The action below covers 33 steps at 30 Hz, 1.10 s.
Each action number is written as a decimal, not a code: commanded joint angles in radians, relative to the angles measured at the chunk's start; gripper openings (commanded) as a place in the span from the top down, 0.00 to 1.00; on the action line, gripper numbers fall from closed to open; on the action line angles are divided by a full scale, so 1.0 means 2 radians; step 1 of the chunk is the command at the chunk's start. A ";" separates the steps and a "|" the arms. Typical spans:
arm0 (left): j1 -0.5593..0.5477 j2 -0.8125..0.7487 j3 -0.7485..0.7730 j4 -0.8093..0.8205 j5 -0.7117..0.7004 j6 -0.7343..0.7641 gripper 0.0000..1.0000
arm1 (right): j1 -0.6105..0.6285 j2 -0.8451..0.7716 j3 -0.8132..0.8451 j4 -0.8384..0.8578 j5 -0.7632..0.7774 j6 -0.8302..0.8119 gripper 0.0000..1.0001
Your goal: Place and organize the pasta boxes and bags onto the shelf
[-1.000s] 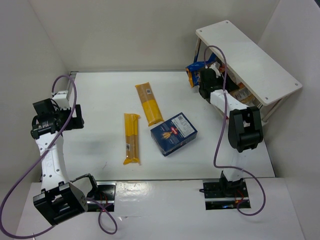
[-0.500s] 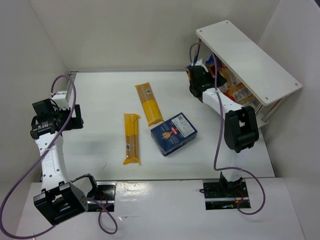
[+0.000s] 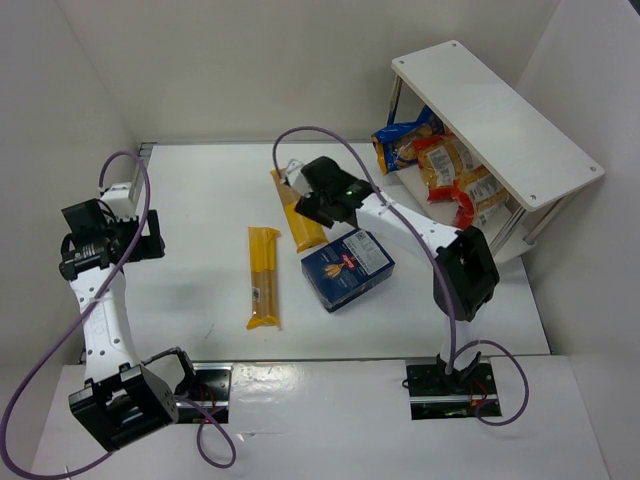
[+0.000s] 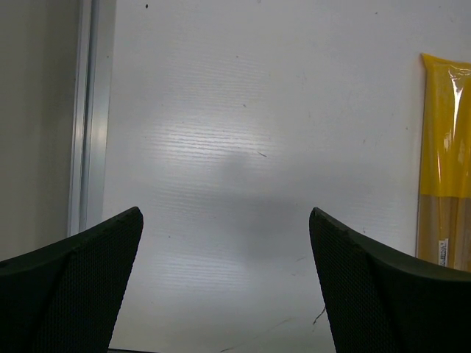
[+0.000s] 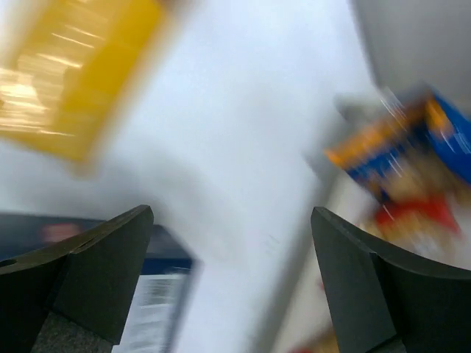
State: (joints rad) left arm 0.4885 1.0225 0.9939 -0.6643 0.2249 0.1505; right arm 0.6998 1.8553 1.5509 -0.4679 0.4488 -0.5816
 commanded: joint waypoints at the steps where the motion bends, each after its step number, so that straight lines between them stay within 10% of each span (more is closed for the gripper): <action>1: 0.003 -0.010 -0.004 0.012 0.005 -0.005 0.01 | 0.023 -0.023 0.070 -0.119 -0.216 0.030 0.04; 10: 0.008 -0.001 -0.004 0.017 -0.001 -0.009 0.01 | -0.035 0.010 0.152 -0.186 -0.625 0.083 0.01; 33: 0.013 0.019 -0.008 0.022 -0.010 -0.009 0.01 | -0.080 -0.082 0.008 -0.157 -0.465 0.091 0.01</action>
State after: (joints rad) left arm 0.5079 1.0626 0.9813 -0.6502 0.2024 0.1497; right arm 0.5449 1.7451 1.5642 -0.7975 -0.4911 -0.3862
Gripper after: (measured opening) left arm 0.990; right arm 0.993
